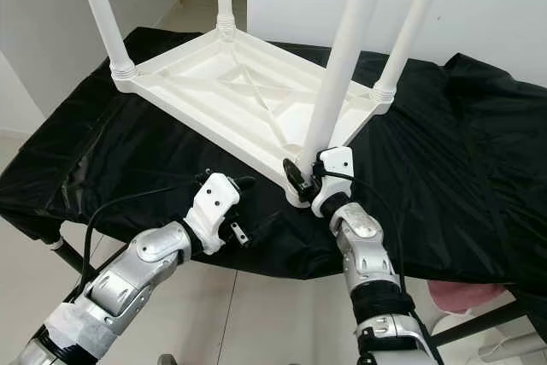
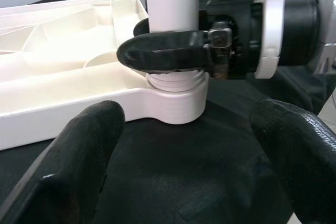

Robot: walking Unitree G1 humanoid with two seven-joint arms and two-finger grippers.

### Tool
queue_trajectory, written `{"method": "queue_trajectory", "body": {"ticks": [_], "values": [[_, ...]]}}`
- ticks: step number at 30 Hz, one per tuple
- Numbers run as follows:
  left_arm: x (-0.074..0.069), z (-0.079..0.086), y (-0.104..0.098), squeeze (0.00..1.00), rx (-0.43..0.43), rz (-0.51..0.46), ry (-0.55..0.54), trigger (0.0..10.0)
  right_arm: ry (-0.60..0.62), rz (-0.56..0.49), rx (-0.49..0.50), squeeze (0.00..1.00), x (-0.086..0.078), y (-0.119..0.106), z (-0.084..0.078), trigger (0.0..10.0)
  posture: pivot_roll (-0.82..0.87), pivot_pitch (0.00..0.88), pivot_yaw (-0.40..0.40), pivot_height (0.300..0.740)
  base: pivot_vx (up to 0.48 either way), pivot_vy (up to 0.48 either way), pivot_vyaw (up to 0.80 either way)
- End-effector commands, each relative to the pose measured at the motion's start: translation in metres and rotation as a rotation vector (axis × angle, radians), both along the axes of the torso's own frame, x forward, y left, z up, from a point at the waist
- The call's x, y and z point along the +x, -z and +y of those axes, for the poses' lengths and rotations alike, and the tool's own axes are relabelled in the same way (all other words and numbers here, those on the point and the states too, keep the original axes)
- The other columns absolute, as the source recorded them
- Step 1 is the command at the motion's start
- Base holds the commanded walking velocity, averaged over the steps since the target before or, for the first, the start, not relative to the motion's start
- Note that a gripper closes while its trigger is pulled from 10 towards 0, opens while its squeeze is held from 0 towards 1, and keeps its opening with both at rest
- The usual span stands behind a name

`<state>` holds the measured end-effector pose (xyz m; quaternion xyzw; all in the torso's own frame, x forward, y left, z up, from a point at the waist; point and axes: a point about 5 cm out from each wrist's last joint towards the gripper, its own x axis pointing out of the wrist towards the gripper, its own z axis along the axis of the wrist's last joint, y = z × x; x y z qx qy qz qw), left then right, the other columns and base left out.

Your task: Building children table

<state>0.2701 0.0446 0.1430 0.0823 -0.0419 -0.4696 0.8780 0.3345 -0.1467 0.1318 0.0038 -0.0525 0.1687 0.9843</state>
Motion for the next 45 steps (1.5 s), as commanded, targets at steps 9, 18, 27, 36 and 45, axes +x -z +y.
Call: {"method": "queue_trajectory", "body": {"ticks": [9,18,27,36,45], "values": [[-0.003,-0.004,0.002,0.00,0.024,0.005,0.095,10.0,0.566,0.139,0.078,0.00,-0.019,0.026,-0.010,10.0,0.00,0.069,-0.040,0.740,0.000,0.000,0.00],[-0.005,-0.007,0.002,0.00,0.014,0.008,0.101,10.0,0.444,0.063,0.102,0.00,-0.017,0.011,0.010,10.0,-0.01,0.072,-0.035,0.740,0.000,0.000,0.00],[-0.003,-0.005,0.001,0.00,0.016,0.004,0.094,10.0,0.444,0.059,0.119,0.66,-0.018,0.006,0.015,10.0,0.00,0.077,-0.039,0.740,0.000,0.000,0.00],[-0.005,-0.005,0.001,0.00,0.012,0.009,0.092,10.0,0.299,-0.001,0.100,0.00,-0.023,-0.002,0.005,10.0,0.00,0.081,-0.039,0.740,0.000,0.000,0.00],[-0.005,-0.004,0.002,0.00,0.019,0.010,0.096,10.0,0.111,-0.020,0.056,0.00,-0.020,-0.007,-0.012,10.0,-0.01,0.080,-0.037,0.740,0.000,0.000,0.00]]}}
